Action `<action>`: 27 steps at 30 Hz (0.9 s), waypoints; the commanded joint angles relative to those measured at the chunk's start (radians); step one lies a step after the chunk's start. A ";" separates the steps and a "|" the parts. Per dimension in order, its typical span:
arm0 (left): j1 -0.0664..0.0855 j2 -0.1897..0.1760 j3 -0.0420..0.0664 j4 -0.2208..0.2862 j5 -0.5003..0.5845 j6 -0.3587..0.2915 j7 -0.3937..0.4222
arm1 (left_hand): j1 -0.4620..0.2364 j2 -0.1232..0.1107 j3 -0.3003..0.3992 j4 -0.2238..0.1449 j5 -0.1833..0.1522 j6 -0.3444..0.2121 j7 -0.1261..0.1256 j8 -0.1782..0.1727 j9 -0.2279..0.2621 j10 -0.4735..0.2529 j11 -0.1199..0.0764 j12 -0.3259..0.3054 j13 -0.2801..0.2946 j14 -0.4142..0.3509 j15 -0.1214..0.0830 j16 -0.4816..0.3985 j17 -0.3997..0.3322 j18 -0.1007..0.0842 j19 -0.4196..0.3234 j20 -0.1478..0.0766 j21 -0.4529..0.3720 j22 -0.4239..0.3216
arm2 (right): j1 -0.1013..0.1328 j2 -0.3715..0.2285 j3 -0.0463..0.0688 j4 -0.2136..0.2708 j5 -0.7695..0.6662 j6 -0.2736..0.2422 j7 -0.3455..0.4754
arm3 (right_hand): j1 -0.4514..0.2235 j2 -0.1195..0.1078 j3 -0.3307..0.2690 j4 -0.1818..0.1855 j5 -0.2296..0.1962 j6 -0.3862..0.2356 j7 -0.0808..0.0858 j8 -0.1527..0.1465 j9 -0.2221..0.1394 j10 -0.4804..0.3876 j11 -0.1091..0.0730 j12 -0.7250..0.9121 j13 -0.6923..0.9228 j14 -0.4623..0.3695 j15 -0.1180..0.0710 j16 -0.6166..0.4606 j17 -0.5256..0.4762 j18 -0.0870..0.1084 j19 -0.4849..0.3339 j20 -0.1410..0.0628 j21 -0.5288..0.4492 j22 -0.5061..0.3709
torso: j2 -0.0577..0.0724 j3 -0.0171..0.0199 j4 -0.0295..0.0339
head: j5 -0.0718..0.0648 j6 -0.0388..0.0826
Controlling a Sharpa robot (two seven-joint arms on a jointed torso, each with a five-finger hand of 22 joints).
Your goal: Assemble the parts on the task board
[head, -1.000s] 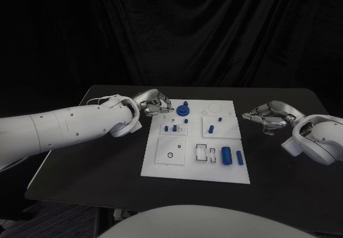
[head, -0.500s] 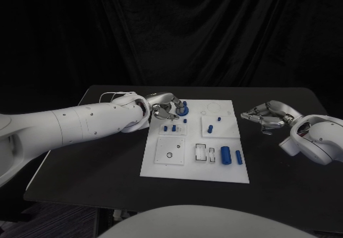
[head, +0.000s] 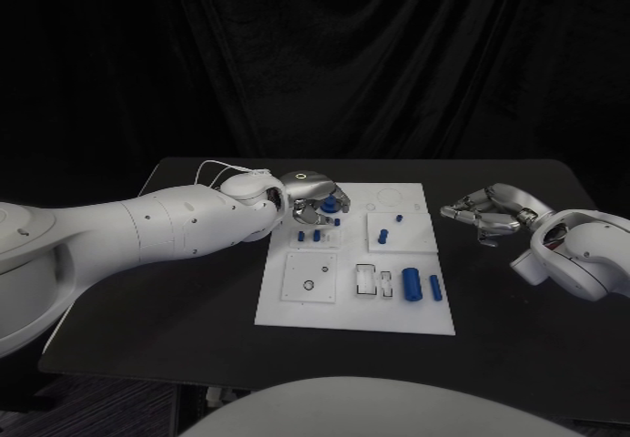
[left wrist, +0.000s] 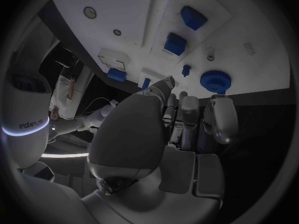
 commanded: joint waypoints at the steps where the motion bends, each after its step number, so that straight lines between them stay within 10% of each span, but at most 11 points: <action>1: -0.004 0.011 0.000 -0.012 -0.083 -0.021 -0.012 | -0.005 -0.010 0.007 0.003 -0.004 0.004 -0.001 -0.003 -0.028 0.007 0.002 0.002 -0.005 0.012 0.002 0.010 0.005 -0.016 0.008 -0.001 0.006 0.164 | -0.003 -0.002 0.001 0.002 0.002 -0.007 -0.002 | 0.006 0.003 -0.005 -0.003 0.005 0.008 -0.001 0.004 0.000 0.002 -0.003 -0.002 -0.002 0.004 -0.001 0.000 -0.002 0.005 0.004 0.000 -0.006 0.000 | -0.001 0.0015 0.0007 | -0.002 0.000; 27: -0.030 0.086 0.000 -0.115 -0.096 0.021 -0.047 | -0.018 -0.005 0.037 0.002 0.008 0.076 0.008 0.004 -0.145 0.044 -0.001 0.010 -0.039 0.023 0.000 0.032 0.004 -0.019 0.021 -0.002 0.019 0.168 | -0.003 0.012 0.001 -0.008 0.002 0.013 -0.019 | 0.006 0.003 -0.006 -0.002 0.006 0.005 -0.001 0.002 -0.001 -0.002 -0.003 -0.005 -0.007 0.002 -0.001 -0.005 -0.006 0.007 0.001 0.000 -0.017 -0.004 | 0.000 0.0016 -0.0031 | -0.005 0.000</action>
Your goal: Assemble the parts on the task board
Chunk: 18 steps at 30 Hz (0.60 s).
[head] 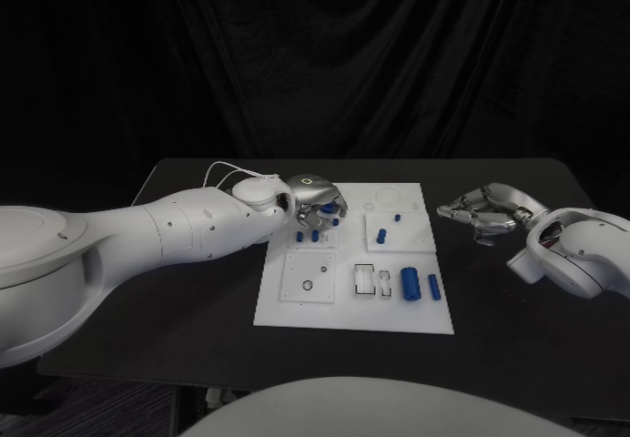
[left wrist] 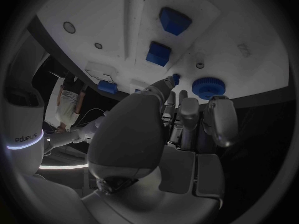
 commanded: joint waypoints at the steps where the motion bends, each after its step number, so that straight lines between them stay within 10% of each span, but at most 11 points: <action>1: -0.005 0.012 0.001 -0.014 -0.007 0.021 0.001 | -0.009 0.003 0.008 0.000 0.003 0.009 0.001 0.004 -0.003 0.010 -0.002 0.005 -0.002 0.002 0.000 0.001 -0.006 -0.019 0.001 -0.001 0.000 0.167 | -0.003 0.001 0.001 0.000 0.001 0.008 -0.016 | 0.006 0.003 -0.006 -0.002 0.006 0.005 -0.001 0.002 -0.001 -0.002 -0.003 -0.005 -0.002 0.002 -0.001 -0.005 -0.001 0.007 0.001 0.000 -0.007 -0.001 | 0.000 -0.0002 -0.0012 | -0.001 0.000; 18: -0.026 0.043 0.001 -0.058 -0.007 0.016 0.028 | -0.008 0.024 0.024 -0.010 0.010 0.076 0.013 0.009 -0.041 0.084 -0.027 0.027 -0.016 0.026 -0.016 0.023 0.014 -0.028 0.027 -0.013 0.040 0.180 | -0.003 0.007 0.001 -0.001 0.001 0.016 -0.026 | 0.007 0.005 -0.006 -0.001 0.007 0.003 0.000 0.001 -0.002 -0.005 -0.003 -0.007 -0.005 0.000 -0.001 -0.009 -0.004 0.008 -0.001 0.000 -0.014 -0.004 | 0.000 0.0003 0.0005 | -0.007 0.000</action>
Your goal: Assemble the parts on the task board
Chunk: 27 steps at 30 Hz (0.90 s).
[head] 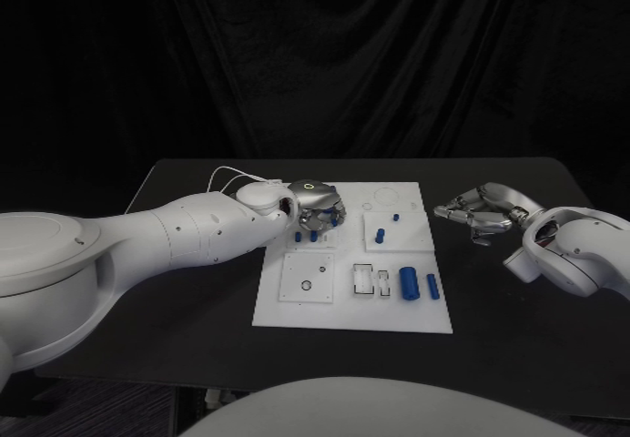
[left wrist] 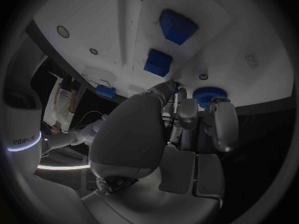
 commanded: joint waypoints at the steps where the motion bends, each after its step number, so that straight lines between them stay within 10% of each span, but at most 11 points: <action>1: -0.006 0.006 0.001 -0.007 -0.003 -0.001 0.025 | 0.001 0.016 0.008 -0.002 0.007 0.013 0.000 0.004 -0.006 0.016 -0.004 0.005 -0.004 0.009 0.000 0.004 -0.001 -0.012 0.008 -0.002 0.006 0.180 | -0.003 0.000 0.001 0.000 0.001 0.010 -0.020 | 0.007 0.005 -0.006 -0.001 0.003 0.003 0.000 0.001 -0.001 -0.005 -0.003 -0.007 -0.001 0.000 -0.001 -0.005 -0.002 0.008 -0.001 0.000 -0.003 -0.001 | -0.001 0.0006 0.0017 | -0.001 0.000; 16: -0.012 -0.024 0.004 0.013 -0.003 -0.091 0.028 | 0.014 0.033 0.019 -0.025 0.017 0.069 0.012 0.012 -0.021 0.084 -0.016 0.014 -0.016 0.029 -0.013 0.014 0.007 -0.020 0.032 -0.015 0.044 0.191 | -0.003 -0.006 0.001 0.005 0.001 0.016 -0.028 | 0.007 0.006 -0.006 -0.001 0.004 0.003 0.000 0.001 -0.002 -0.006 -0.003 -0.007 -0.002 -0.001 -0.001 -0.006 -0.003 0.008 -0.002 0.000 -0.006 -0.002 | -0.001 0.0009 0.0006 | -0.008 0.000; 27: 0.015 -0.141 0.018 0.152 -0.003 -0.120 0.003 | 0.006 0.022 0.015 -0.029 0.016 0.079 0.014 0.010 -0.028 0.097 -0.014 0.004 -0.026 0.026 -0.013 0.006 -0.007 -0.020 0.030 -0.016 0.041 0.190 | -0.003 -0.008 0.000 0.002 0.001 0.023 -0.034 | 0.007 0.008 -0.006 -0.001 0.003 0.002 0.000 0.000 -0.002 -0.009 -0.002 -0.009 -0.004 -0.002 0.000 -0.009 -0.005 0.008 -0.003 0.000 -0.010 -0.003 | -0.003 0.0007 0.0053 | -0.002 0.000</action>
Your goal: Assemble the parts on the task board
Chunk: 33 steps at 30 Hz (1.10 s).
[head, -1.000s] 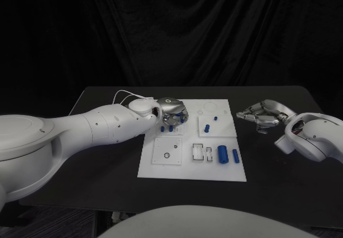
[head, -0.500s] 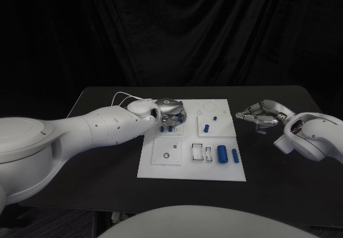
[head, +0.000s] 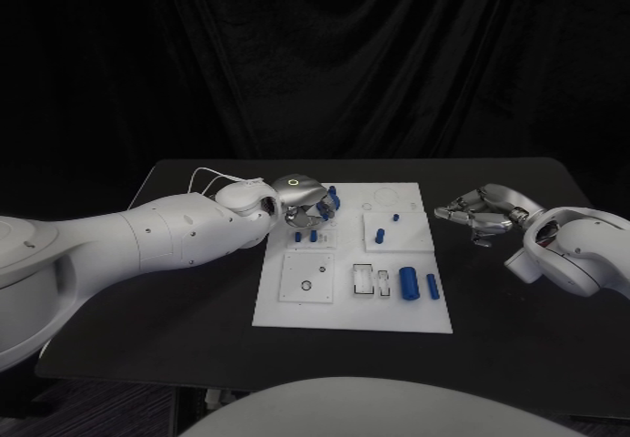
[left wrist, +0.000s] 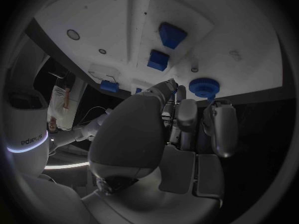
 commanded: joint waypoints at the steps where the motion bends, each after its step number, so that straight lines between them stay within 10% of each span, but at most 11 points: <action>1: 0.006 -0.027 0.001 0.033 -0.002 -0.030 -0.009 | -0.012 -0.002 -0.001 -0.003 0.002 0.011 0.000 0.001 -0.002 0.009 0.001 -0.004 -0.002 0.006 0.001 -0.005 0.002 -0.005 0.006 0.002 0.003 0.191 | -0.003 -0.001 0.001 0.000 0.001 0.012 -0.020 | 0.003 0.004 -0.006 -0.001 0.003 0.002 0.000 0.000 -0.001 -0.005 0.001 -0.005 -0.001 -0.002 -0.001 -0.005 -0.001 0.008 -0.003 0.000 -0.003 -0.001 | -0.001 -0.0002 0.0021 | 0.002 0.000; 19: 0.004 -0.068 -0.013 0.037 -0.002 0.026 -0.049 | -0.020 -0.001 -0.003 -0.002 -0.008 0.014 0.002 -0.002 -0.007 0.022 0.002 -0.005 -0.005 -0.004 0.003 -0.017 -0.019 -0.002 -0.002 0.002 -0.009 0.186 | -0.014 0.000 0.001 -0.010 0.001 0.028 -0.022 | 0.003 0.004 -0.007 -0.001 0.003 0.002 0.000 0.000 -0.002 -0.007 0.002 -0.007 -0.003 -0.003 0.000 -0.008 -0.003 0.009 -0.005 0.000 -0.007 -0.003 | -0.005 0.0013 0.0227 | -0.006 0.000; 33: -0.010 -0.035 -0.015 -0.008 -0.002 0.015 -0.051 | -0.019 -0.001 -0.002 -0.004 -0.009 0.014 0.003 -0.004 -0.010 0.029 0.002 -0.005 -0.006 -0.009 0.003 -0.022 -0.028 -0.001 -0.006 0.003 -0.016 0.184 | -0.015 -0.004 0.001 -0.008 0.001 0.028 -0.021 | 0.004 0.006 -0.007 -0.001 0.003 0.003 0.000 0.000 -0.002 -0.009 0.002 -0.008 -0.004 -0.004 0.000 -0.009 -0.004 0.009 -0.006 0.000 -0.010 -0.003 | -0.004 0.0014 0.0191 | -0.010 0.000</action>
